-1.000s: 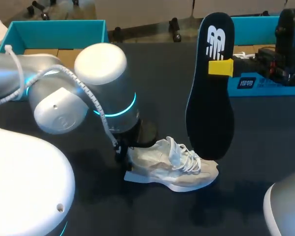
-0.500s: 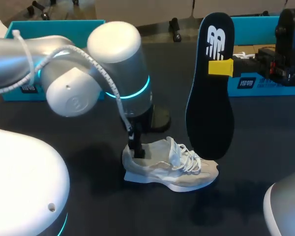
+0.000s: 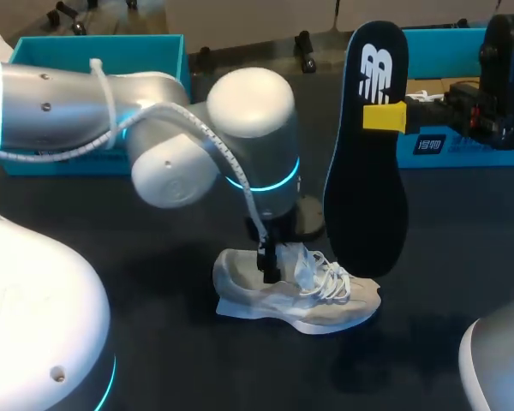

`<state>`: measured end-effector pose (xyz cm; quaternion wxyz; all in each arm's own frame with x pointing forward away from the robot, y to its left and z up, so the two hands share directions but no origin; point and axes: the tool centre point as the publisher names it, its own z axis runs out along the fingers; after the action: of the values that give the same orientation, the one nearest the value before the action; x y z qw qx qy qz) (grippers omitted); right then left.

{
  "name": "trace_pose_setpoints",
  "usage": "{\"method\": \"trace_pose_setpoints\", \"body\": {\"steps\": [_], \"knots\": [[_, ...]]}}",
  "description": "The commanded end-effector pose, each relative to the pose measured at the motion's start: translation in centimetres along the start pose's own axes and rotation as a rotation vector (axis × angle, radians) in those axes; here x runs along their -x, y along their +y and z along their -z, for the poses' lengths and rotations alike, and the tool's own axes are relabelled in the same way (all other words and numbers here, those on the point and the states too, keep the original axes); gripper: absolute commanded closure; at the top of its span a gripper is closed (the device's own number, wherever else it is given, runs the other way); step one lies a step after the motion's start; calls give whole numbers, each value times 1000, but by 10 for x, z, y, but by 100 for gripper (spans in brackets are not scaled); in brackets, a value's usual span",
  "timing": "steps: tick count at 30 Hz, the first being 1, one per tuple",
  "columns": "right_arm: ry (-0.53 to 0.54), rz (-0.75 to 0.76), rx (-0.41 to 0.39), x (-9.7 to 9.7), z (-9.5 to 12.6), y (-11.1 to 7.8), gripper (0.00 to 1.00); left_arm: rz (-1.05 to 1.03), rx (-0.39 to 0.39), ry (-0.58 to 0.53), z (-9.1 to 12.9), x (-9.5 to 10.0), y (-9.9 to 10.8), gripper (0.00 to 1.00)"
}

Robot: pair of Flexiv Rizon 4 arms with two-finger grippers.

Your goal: Take the shoe out of the shoebox, open the shoe tongue, remove and reinsert the insole, then place the shoe into the shoebox

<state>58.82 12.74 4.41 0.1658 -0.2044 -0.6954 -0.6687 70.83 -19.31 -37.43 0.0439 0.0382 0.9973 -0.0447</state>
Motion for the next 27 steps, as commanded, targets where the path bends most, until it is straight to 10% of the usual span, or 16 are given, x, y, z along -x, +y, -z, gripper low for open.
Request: {"method": "trace_pose_setpoints", "body": {"steps": [1,6,15,17,27], "knots": [[2,-1,-4,3,-3,3,100,4,8,7,-11,3,-4,3],[2,-1,-4,3,-3,3,100,21,-1,16,-13,3,0,11],[2,-1,-4,3,-3,3,100,35,-5,23,-15,4,3,66],[2,-1,-4,3,-3,3,100,35,-5,23,-15,4,4,100],[2,-1,-4,3,-3,3,100,20,-42,36,1,0,9,100]]}}
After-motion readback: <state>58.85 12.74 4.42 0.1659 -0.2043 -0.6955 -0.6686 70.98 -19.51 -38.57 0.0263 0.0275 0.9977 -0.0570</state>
